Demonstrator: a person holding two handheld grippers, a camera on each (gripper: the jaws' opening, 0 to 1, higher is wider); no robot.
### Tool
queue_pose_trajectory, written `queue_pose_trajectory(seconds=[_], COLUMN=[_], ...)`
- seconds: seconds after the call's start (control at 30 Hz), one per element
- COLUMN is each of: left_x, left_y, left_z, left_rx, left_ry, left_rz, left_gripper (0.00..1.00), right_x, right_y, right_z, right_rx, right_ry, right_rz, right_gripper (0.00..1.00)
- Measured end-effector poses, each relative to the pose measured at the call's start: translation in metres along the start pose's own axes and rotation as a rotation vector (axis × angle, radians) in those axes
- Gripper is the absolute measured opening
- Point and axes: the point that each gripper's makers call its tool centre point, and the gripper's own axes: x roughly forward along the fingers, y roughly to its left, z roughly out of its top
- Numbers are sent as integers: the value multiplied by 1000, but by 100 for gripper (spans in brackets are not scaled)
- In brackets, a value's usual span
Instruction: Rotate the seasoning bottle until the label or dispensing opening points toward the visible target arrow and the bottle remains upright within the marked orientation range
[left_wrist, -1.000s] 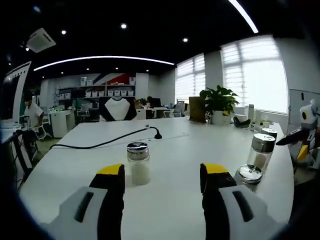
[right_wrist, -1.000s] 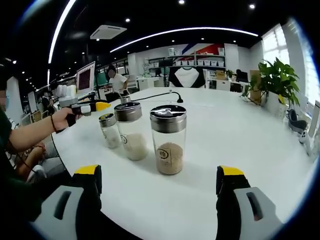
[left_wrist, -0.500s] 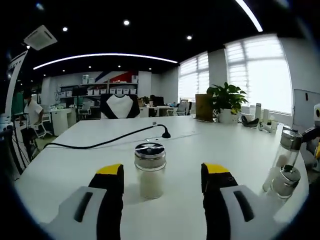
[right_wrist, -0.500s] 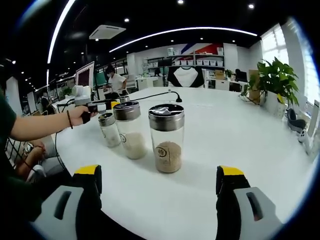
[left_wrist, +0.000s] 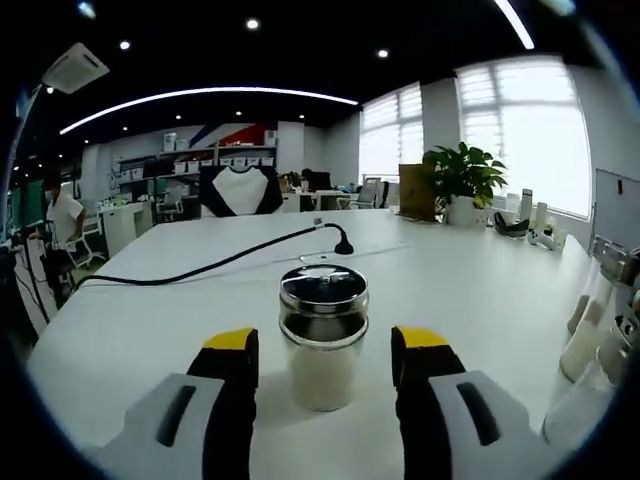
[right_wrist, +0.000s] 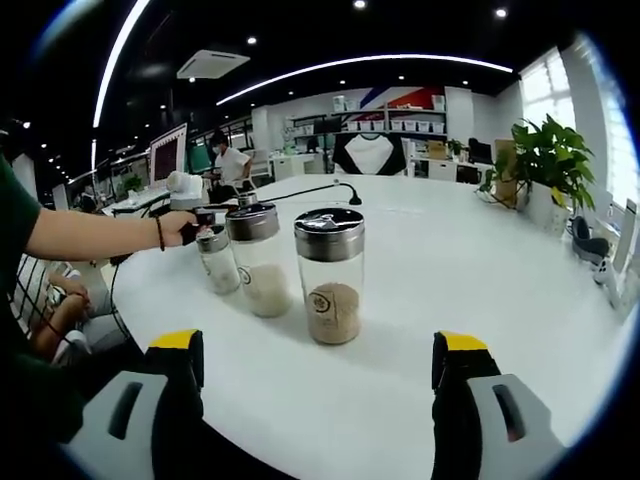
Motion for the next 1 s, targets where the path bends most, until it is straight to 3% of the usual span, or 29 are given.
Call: queue_pose_trajectory(seconds=[0.1, 0.17, 0.3, 0.37, 0.73, 1.0], left_x=[2, 3, 4, 5, 5, 1], left_y=[0, -2, 1, 0, -1, -1], left_z=[-2, 0, -3, -4, -2, -3], left_rx=[-14, -64, -20, -26, -5, -5], left_ry=[13, -8, 15, 17, 3, 0], left_rz=[-8, -28, -17, -28, -41, -11], left_gripper=[53, 46, 43, 36, 35, 35], right_x=[0, 0, -1, -1, 0, -3], right_y=[0, -2, -4, -5, -4, -8], right_z=[2, 1, -5, -6, -4, -10], right_rx=[-1, -7, 10, 11, 15, 18], right_ry=[-7, -1, 7, 13, 5, 19], right_rz=[1, -8, -15, -19, -14, -24], right_gripper=[97, 97, 97, 97, 96, 96])
